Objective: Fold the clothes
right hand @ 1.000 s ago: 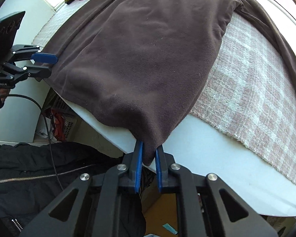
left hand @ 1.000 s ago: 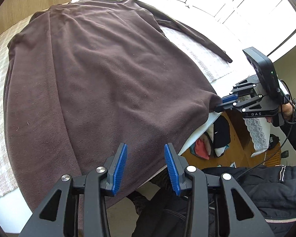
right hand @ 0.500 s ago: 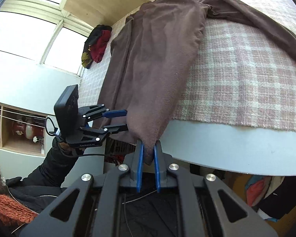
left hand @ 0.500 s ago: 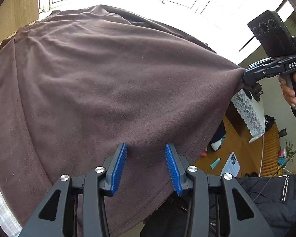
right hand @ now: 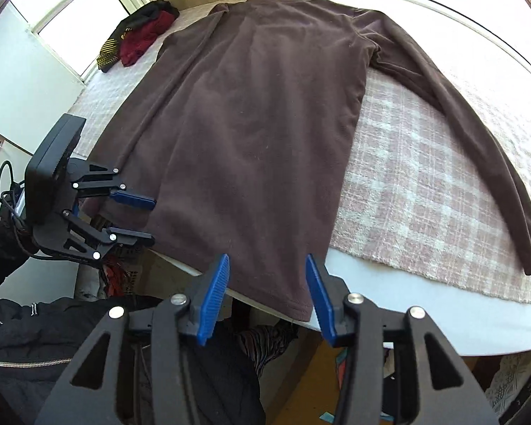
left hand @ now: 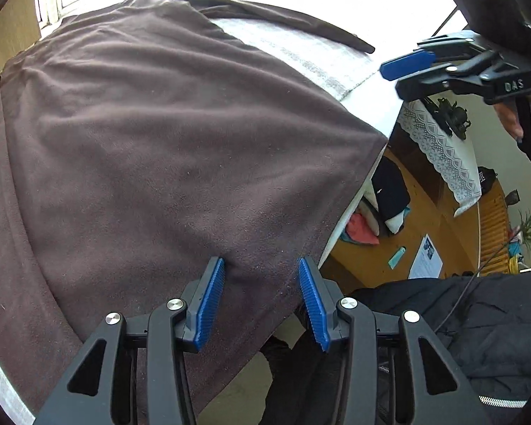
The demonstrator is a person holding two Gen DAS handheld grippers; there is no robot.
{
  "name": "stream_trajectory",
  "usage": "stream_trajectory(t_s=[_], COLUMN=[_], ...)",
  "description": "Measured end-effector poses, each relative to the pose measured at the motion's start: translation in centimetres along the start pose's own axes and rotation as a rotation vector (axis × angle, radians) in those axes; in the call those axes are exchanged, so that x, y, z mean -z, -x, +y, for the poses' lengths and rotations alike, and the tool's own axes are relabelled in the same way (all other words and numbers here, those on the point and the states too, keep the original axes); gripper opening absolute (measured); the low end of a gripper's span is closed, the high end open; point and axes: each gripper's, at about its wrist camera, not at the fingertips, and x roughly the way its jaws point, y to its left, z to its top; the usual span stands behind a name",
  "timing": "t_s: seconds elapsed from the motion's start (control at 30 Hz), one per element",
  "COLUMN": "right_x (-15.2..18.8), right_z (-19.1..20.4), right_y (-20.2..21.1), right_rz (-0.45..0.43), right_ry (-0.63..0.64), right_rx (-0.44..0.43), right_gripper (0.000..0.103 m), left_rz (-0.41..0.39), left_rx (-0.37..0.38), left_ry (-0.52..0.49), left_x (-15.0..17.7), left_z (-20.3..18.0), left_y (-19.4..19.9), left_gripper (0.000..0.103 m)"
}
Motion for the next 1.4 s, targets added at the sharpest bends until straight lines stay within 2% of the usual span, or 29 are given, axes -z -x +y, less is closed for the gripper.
stream_trajectory(t_s=[0.03,0.1,0.2,0.3,0.37,0.43,0.5,0.53,0.63,0.8,0.87,0.9,0.93,1.0,1.2,1.3,1.4], right_x=[0.5,-0.6,-0.3,-0.7,-0.9,-0.3,0.4,0.8,1.6,0.6,-0.1,-0.4,-0.6,-1.0,-1.8,-3.0,-5.0], right_z=[-1.8,-2.6,-3.0,-6.1,-10.0,-14.2,-18.4,-20.3,-26.3,-29.1,-30.0,-30.2,-30.5,-31.3,-32.1,-33.0,-36.1], right_y=[0.9,-0.8,-3.0,0.3,3.2,5.8,7.0,7.4,8.3,8.0,6.7,6.1,5.7,4.9,5.9,7.8,10.4], right_rz=[0.020,0.089,0.193,0.108,0.023,-0.030,-0.021,-0.011,0.005,0.025,0.069,0.090,0.112,0.146,0.157,0.118,0.046], right_ry=[0.022,0.061,0.137,0.125,0.102,0.110,0.111,0.104,0.107,0.216,0.245,0.254,0.258,0.256,0.239,0.200,0.112], right_rx=[-0.003,0.009,0.024,-0.002,0.113,0.270,0.355,0.370,0.397,0.342,0.307,0.293,0.270,0.250,0.153,0.096,0.083], right_gripper=[0.045,0.045,0.045,0.045,0.047,0.063,0.064,0.064,0.064,0.064,0.063,0.058,0.037,0.003,0.003,0.003,0.003], left_rz=[0.003,-0.006,-0.076,-0.114,-0.126,-0.129,-0.126,-0.120,-0.095,-0.064,-0.054,-0.050,-0.047,-0.042,-0.043,-0.037,-0.026], left_rx=[-0.002,-0.003,0.010,0.002,0.007,0.029,0.048,0.058,0.083,0.085,0.080,0.073,0.068,0.056,0.021,-0.014,-0.038], left_ry=[0.008,0.041,0.070,0.066,0.071,0.074,0.064,0.063,0.058,0.037,0.042,0.047,0.053,0.069,0.112,0.138,0.183], left_x=[0.1,0.1,-0.7,-2.6,-4.3,-6.5,-8.8,-9.9,-13.2,-16.6,-17.3,-17.6,-17.7,-17.9,-18.3,-18.1,-17.6], left_z=[0.0,0.0,-1.1,-3.1,-4.4,-5.5,-6.7,-7.1,-8.0,-9.4,-9.7,-9.7,-9.7,-9.7,-8.9,-7.8,-6.3], left_y=[0.1,0.8,2.5,3.0,2.8,2.0,1.0,0.4,-1.7,-3.9,-4.4,-4.6,-4.7,-4.8,-5.0,-5.4,-5.7], left_gripper=[0.047,0.047,0.047,0.047,0.047,0.047,0.047,0.047,0.047,0.047,0.047,0.047,0.047,0.047,0.047,0.047,0.047])
